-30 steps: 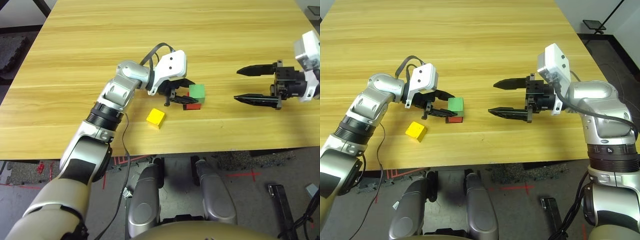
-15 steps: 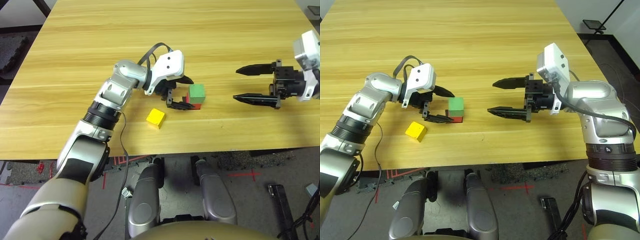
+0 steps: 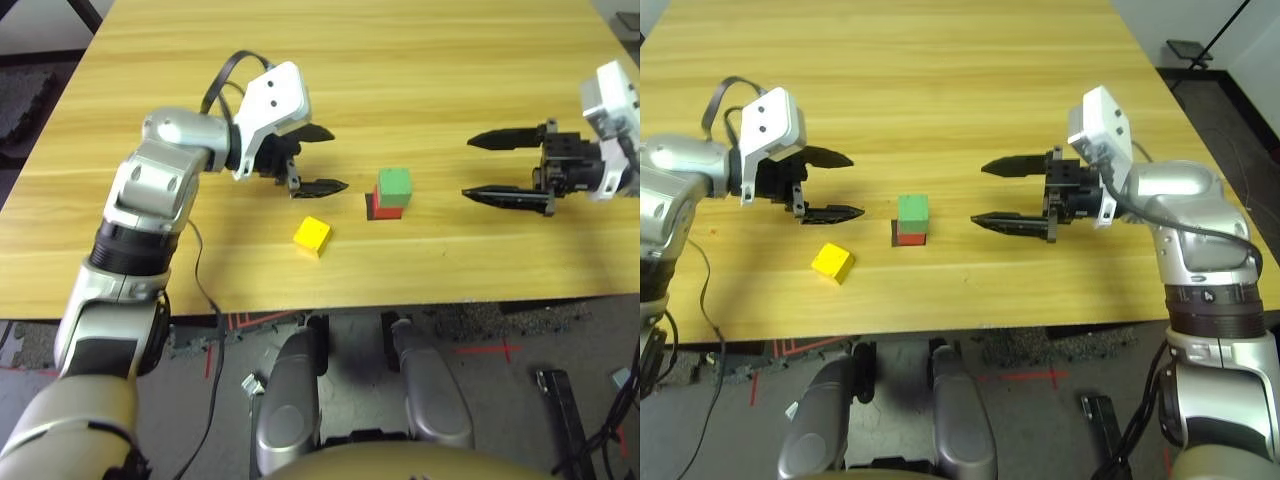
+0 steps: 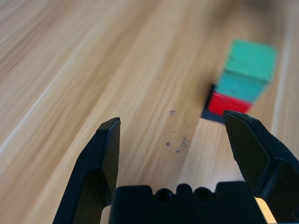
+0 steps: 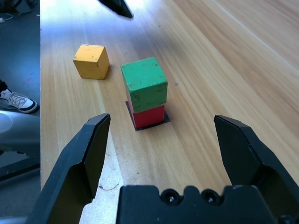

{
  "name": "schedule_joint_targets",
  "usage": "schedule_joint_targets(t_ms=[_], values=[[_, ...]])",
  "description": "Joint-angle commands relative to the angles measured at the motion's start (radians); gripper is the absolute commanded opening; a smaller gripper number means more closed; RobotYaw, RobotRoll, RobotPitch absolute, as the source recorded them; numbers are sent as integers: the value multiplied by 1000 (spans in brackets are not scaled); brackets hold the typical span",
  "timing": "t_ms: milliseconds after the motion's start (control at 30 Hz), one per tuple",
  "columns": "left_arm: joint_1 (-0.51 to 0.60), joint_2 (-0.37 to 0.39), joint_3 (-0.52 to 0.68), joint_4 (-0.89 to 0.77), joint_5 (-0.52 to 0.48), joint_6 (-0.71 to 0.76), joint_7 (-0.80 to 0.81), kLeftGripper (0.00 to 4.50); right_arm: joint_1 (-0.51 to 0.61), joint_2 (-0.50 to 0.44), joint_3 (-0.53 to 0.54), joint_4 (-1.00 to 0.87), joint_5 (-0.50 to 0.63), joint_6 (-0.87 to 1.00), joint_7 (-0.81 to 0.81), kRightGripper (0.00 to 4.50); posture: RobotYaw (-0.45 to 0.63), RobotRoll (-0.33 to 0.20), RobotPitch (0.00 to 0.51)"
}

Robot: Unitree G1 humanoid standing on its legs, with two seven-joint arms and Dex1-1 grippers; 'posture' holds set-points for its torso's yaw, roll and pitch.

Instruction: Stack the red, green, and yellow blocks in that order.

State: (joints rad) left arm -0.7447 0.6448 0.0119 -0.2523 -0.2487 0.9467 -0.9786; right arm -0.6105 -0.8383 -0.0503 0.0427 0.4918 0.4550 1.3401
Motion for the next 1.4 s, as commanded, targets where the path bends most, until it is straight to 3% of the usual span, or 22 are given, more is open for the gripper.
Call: schedule_joint_targets(t_ms=[33,233,400,600,733,1400], values=[[75,-2,60,-216,-103,224,73,4461,15,11,0,-10,5,-10,-6,4500,267,147,284],[180,53,100,-373,-196,369,139,4461,-4,54,21,24,-8,-30,-9,4500,304,164,277],[241,120,83,-439,-213,428,210,4461,-14,76,31,47,-18,-44,-7,4500,322,170,272],[297,109,90,-508,-286,540,258,4461,-36,86,41,88,-27,-62,0,4500,342,177,264],[273,69,80,-505,-300,578,313,4461,-57,102,52,124,-40,-85,2,4500,346,184,263],[230,34,16,-472,-333,651,421,4461,-66,132,53,151,-50,-113,5,4500,356,197,272]])
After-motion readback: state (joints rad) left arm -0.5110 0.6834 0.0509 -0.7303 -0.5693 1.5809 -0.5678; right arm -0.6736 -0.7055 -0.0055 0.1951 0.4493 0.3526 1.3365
